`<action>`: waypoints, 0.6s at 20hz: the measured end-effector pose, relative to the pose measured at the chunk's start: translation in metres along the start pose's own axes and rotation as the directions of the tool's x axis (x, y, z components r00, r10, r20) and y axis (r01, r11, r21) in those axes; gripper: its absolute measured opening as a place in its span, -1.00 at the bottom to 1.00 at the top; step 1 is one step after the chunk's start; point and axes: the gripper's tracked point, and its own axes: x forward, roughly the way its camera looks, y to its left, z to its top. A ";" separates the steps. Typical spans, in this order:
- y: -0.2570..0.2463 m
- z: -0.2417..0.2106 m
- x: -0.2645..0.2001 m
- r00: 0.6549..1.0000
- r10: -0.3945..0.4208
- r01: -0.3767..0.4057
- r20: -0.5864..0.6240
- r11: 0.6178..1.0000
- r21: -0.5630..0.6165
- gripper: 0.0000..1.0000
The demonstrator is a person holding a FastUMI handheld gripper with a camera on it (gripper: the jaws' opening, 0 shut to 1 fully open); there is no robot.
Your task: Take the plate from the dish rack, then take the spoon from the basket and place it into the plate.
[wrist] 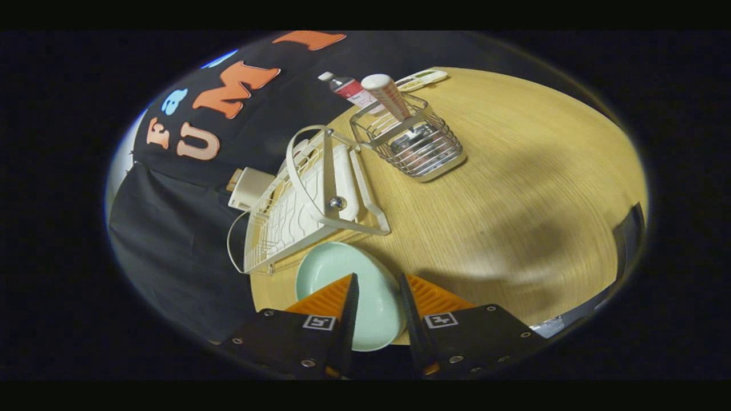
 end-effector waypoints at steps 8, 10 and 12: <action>-0.012 0.078 -0.032 0.944 -0.116 0.185 0.309 0.961 -0.205 0.55; -0.011 0.102 -0.043 0.901 -0.135 0.262 0.411 0.927 -0.269 0.67; -0.009 0.118 -0.049 0.871 -0.147 0.318 0.468 0.896 -0.310 0.72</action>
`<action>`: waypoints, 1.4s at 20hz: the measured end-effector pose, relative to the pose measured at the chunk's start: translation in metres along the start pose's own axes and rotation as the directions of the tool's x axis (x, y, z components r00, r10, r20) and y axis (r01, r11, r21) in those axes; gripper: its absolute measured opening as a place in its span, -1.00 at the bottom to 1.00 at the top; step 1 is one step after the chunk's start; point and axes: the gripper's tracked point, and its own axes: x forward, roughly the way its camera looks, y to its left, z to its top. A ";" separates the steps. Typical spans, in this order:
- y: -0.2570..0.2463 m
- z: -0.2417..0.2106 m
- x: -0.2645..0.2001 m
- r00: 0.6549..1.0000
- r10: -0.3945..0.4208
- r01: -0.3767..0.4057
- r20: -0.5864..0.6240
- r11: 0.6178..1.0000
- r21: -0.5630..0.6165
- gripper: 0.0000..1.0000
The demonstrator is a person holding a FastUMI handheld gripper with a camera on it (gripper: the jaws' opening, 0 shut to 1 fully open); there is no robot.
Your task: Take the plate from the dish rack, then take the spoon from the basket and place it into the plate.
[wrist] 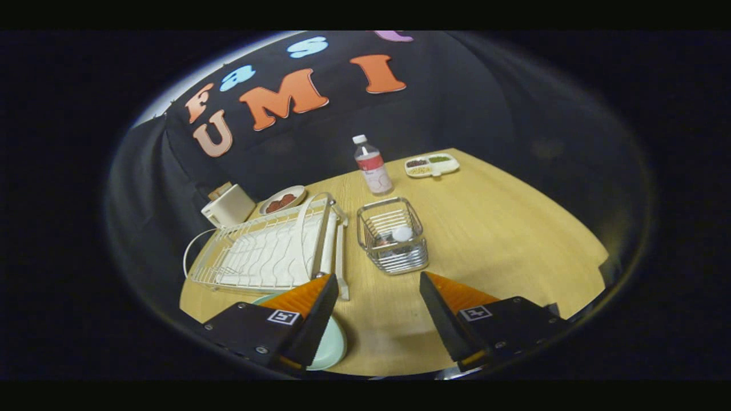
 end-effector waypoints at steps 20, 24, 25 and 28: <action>-0.009 0.046 0.023 0.992 -0.095 0.101 0.077 0.992 -0.074 -0.73; -0.004 0.065 0.011 0.992 -0.083 0.091 0.092 0.992 -0.084 -0.75; -0.003 0.069 0.007 0.992 -0.081 0.090 0.098 0.992 -0.092 -0.76; 0.003 0.083 -0.010 0.991 -0.066 0.079 0.116 0.990 -0.116 -0.77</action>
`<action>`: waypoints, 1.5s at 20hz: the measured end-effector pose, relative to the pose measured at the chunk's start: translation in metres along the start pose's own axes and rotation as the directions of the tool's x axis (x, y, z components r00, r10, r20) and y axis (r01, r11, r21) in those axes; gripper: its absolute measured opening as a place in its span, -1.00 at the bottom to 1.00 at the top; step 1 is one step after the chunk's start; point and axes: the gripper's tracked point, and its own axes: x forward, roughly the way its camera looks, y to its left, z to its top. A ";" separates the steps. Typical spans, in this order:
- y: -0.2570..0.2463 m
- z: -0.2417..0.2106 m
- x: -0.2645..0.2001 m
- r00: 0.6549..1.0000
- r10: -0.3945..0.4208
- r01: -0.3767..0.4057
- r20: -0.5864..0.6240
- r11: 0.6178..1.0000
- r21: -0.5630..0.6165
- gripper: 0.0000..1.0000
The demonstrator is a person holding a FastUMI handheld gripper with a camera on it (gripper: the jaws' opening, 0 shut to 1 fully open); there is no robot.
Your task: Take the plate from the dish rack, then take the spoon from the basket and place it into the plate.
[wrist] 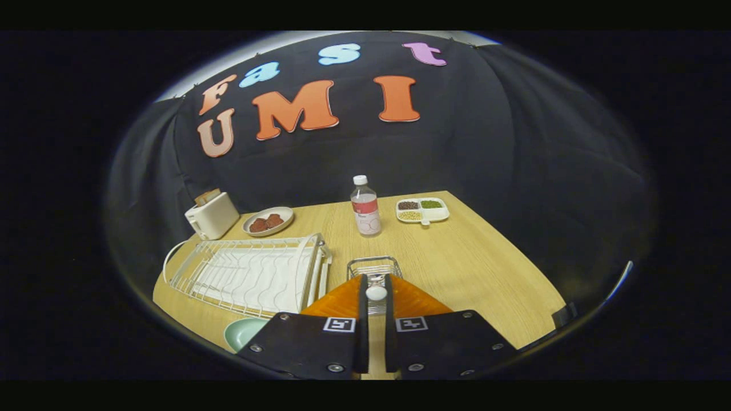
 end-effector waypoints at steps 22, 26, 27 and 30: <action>0.060 -0.008 -0.103 0.945 0.322 -0.324 -0.060 0.945 -0.041 -0.78; 0.073 -0.008 -0.115 0.916 0.395 -0.398 -0.068 0.916 -0.044 -0.77; 0.079 -0.014 -0.116 0.907 0.412 -0.417 -0.086 0.908 -0.048 -0.77; 0.096 -0.034 -0.112 0.884 0.448 -0.459 -0.134 0.887 -0.059 -0.77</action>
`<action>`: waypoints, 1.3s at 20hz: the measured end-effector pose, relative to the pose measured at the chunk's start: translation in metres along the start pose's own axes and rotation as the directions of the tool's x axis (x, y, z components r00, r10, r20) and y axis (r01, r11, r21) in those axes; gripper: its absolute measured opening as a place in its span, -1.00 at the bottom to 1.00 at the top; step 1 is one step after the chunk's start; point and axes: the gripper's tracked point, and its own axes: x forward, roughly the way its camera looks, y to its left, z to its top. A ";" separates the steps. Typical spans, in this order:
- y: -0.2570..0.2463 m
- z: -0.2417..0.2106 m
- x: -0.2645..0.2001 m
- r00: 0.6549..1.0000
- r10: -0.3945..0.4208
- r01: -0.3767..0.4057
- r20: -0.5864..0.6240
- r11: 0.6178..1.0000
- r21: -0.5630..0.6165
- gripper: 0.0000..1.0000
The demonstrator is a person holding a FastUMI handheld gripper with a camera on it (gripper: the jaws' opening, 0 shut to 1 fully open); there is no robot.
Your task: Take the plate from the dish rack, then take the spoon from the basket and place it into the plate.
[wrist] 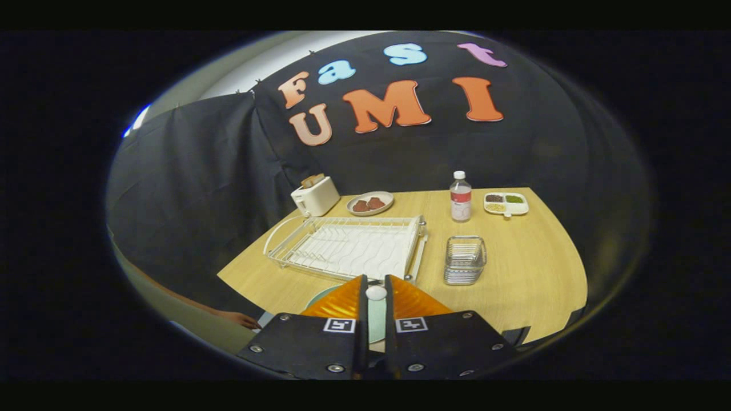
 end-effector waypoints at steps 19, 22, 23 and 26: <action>0.046 -0.065 0.079 0.979 0.134 -0.140 -0.155 0.990 -0.031 -0.76; 0.044 -0.075 0.080 0.973 0.143 -0.145 -0.181 0.989 0.004 -0.74; 0.041 -0.080 0.080 0.971 0.139 -0.139 -0.193 0.990 0.016 -0.74; 0.027 -0.100 0.078 0.964 0.099 -0.094 -0.246 0.995 0.031 -0.70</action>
